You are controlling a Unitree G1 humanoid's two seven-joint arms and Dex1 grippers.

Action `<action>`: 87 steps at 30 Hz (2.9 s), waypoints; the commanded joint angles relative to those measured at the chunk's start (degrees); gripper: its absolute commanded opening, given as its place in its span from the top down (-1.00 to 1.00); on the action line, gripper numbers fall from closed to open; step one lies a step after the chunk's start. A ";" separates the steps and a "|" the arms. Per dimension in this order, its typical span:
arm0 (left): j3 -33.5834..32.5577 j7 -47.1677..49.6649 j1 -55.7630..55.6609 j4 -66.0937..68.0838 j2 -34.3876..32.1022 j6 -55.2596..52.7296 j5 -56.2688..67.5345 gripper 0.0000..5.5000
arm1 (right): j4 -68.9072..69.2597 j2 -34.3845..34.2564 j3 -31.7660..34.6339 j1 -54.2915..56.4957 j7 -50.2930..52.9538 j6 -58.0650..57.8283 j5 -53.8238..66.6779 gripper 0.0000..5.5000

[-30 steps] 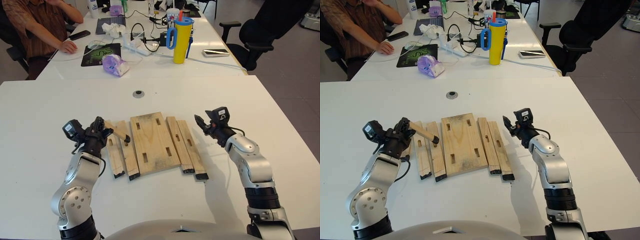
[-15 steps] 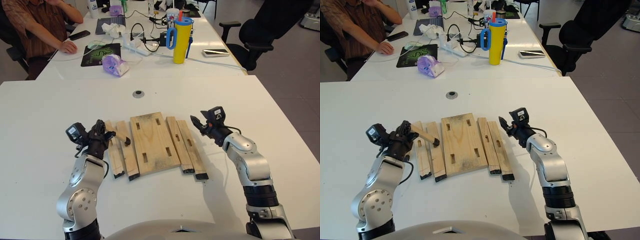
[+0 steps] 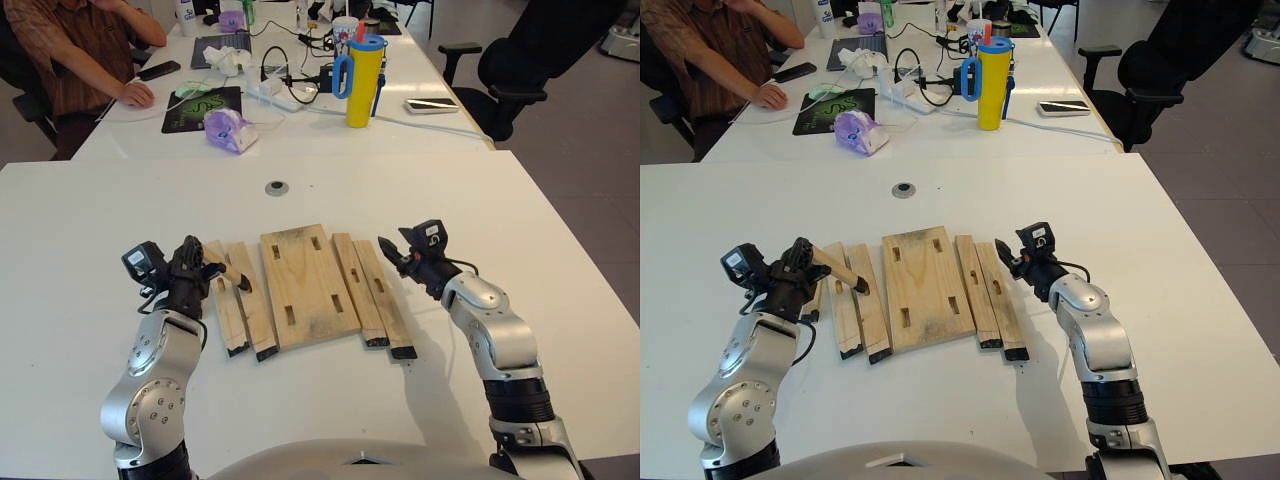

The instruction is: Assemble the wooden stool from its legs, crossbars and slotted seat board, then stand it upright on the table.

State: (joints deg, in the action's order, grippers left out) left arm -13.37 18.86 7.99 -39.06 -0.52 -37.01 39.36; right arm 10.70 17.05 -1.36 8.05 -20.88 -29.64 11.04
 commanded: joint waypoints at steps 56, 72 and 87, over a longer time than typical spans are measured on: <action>1.07 -16.68 -16.14 15.39 -3.13 10.39 6.07 0.84 | 13.23 -2.71 -11.22 1.75 -10.36 -5.34 8.02 0.10; 3.41 -14.28 -22.19 20.37 -1.05 3.60 9.23 0.84 | 17.36 -11.99 -10.81 8.26 -9.00 -18.57 24.81 0.33; 3.78 -12.73 -23.82 16.93 -0.18 -1.47 12.88 0.84 | 11.57 -10.25 -15.07 8.30 -6.06 -19.69 21.10 0.80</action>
State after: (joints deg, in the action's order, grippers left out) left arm -9.61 5.13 -15.33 -20.95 -0.75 -37.37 51.70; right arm 23.73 6.72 -16.12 16.10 -28.52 -48.81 33.92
